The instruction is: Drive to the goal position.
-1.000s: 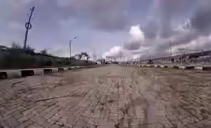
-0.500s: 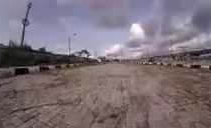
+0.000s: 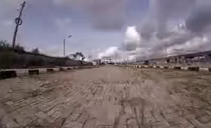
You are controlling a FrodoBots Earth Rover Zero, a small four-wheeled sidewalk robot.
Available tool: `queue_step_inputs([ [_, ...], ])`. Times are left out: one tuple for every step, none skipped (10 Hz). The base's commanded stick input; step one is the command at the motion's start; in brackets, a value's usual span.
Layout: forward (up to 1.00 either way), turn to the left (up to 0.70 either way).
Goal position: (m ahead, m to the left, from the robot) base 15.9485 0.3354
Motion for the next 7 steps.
queue_step_inputs([
  [1.0, 0.0],
  [1.0, 0.0],
  [1.0, 0.0],
  [1.0, 0.0],
  [1.0, 0.0],
  [1.0, 0.0],
  [1.0, 0.0],
])
